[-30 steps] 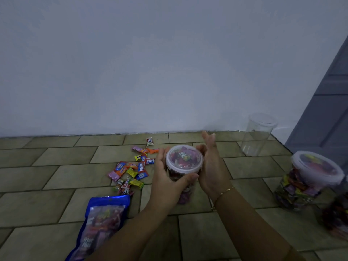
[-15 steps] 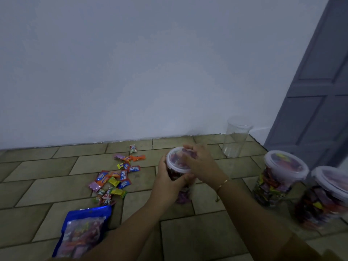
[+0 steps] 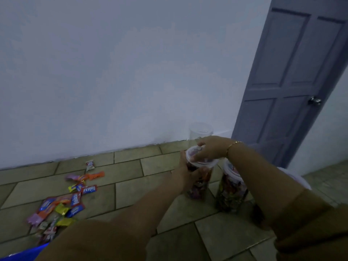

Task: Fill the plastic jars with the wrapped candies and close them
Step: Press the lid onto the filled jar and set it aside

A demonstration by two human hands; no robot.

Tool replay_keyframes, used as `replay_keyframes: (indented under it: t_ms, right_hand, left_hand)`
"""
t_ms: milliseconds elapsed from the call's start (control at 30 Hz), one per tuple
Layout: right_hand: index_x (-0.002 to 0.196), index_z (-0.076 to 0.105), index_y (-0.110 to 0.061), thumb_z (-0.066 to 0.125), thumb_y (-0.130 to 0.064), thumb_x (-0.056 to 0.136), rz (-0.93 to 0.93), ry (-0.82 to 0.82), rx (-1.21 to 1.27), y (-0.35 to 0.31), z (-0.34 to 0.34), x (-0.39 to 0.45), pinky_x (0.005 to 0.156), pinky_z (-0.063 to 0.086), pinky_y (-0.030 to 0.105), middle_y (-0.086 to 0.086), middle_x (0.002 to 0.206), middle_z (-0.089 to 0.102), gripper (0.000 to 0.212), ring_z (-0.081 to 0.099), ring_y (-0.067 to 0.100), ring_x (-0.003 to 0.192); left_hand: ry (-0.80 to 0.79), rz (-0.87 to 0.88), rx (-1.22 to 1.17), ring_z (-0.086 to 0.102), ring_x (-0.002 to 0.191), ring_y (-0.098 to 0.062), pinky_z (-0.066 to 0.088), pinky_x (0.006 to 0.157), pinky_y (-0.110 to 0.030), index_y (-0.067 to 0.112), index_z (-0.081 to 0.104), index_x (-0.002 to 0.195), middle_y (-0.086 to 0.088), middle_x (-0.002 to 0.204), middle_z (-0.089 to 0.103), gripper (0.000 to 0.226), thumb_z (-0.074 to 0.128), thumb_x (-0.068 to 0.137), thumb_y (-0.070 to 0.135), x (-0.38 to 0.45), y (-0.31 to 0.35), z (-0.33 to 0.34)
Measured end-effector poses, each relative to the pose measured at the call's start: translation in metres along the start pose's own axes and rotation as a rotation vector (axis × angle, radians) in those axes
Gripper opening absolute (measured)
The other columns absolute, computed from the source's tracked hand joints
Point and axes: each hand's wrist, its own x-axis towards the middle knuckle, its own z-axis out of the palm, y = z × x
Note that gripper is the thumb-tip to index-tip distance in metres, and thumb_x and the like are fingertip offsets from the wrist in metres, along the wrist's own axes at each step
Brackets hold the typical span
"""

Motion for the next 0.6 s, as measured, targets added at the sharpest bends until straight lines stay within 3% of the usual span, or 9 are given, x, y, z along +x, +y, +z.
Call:
replay_keyframes:
  t_ms: [100,167,233,267,333,400,433,500,600]
  right_hand:
    - [0.115,0.063,-0.006,0.059,-0.059,0.081,0.041,-0.033,-0.059,0.015,-0.01,0.011,0.084,0.044,0.031,0.009,0.115,0.064,0.063,0.06,0.024,0.102]
    - [0.091,0.067,-0.006,0.054,-0.064,0.081,0.085,-0.019,-0.06,0.026,-0.015,0.024,0.071,0.042,0.028,0.007,0.091,0.066,0.06,0.059,0.02,0.082]
    - [0.065,0.057,-0.009,0.053,-0.063,0.083,0.147,0.054,-0.034,0.033,-0.02,0.035,0.062,0.039,0.026,0.003,0.068,0.056,0.057,0.051,0.015,0.064]
    - [0.059,0.05,-0.01,0.053,-0.059,0.085,0.174,0.106,-0.004,0.036,-0.023,0.04,0.058,0.037,0.025,0.002,0.062,0.051,0.055,0.048,0.014,0.059]
    - [0.058,0.044,-0.009,0.053,-0.049,0.09,0.223,0.207,0.059,0.04,-0.028,0.048,0.054,0.035,0.026,0.004,0.061,0.049,0.052,0.047,0.016,0.057]
    - [0.068,0.046,-0.003,0.05,-0.042,0.093,0.238,0.257,0.066,0.047,-0.028,0.06,0.062,0.037,0.027,0.008,0.079,0.055,0.047,0.052,0.022,0.072]
    - [0.079,0.05,-0.002,0.048,-0.04,0.094,0.239,0.264,0.056,0.049,-0.026,0.066,0.069,0.038,0.027,0.011,0.093,0.058,0.041,0.053,0.025,0.084]
    - [0.113,0.055,-0.003,0.046,-0.036,0.095,0.242,0.258,0.076,0.053,-0.023,0.078,0.084,0.04,0.031,0.016,0.125,0.055,0.039,0.053,0.029,0.109]
    - [0.142,0.033,-0.005,0.042,-0.033,0.098,0.243,0.195,0.144,0.049,-0.019,0.084,0.104,0.033,0.033,0.013,0.147,0.037,0.053,0.038,0.029,0.132]
  left_hand:
    - [-0.027,-0.055,0.007,0.049,0.115,-0.012,0.043,0.084,-0.016,0.018,0.014,0.145,0.0,0.136,0.047,0.081,0.067,0.086,0.033,0.011,0.005,0.008]
    - [-0.043,-0.076,0.014,0.051,0.108,-0.005,0.042,0.083,-0.015,0.026,0.019,0.143,0.007,0.13,0.05,0.076,0.065,0.085,0.04,0.015,0.009,0.011]
    - [-0.047,-0.051,-0.021,0.055,0.098,0.009,0.041,0.077,-0.005,0.033,0.037,0.128,0.017,0.115,0.054,0.049,0.061,0.087,0.043,0.016,0.015,0.013]
    - [-0.039,-0.028,-0.051,0.056,0.099,0.01,0.041,0.076,-0.003,0.035,0.044,0.12,0.019,0.111,0.056,0.039,0.057,0.086,0.049,0.017,0.018,0.013]
    - [0.013,-0.054,-0.116,0.05,0.122,-0.007,0.036,0.09,-0.008,0.033,0.044,0.129,0.015,0.126,0.054,0.061,0.043,0.08,0.069,0.023,0.022,0.01]
    - [0.106,-0.153,-0.154,0.036,0.134,-0.015,0.028,0.1,-0.021,0.021,0.029,0.147,0.005,0.145,0.04,0.098,0.029,0.072,0.084,0.034,0.023,0.004]
    - [0.137,-0.195,-0.182,0.034,0.134,-0.013,0.027,0.103,-0.027,0.02,0.025,0.149,0.003,0.149,0.034,0.106,0.024,0.067,0.087,0.042,0.021,0.001]
    - [0.172,-0.234,-0.225,0.029,0.137,-0.013,0.023,0.108,-0.033,0.022,0.02,0.151,0.003,0.154,0.027,0.106,0.023,0.064,0.082,0.058,0.025,-0.005]
    - [0.194,-0.272,-0.287,0.021,0.143,-0.018,0.017,0.114,-0.037,0.024,0.018,0.152,0.001,0.158,0.018,0.093,0.022,0.076,0.077,0.078,0.034,-0.01]
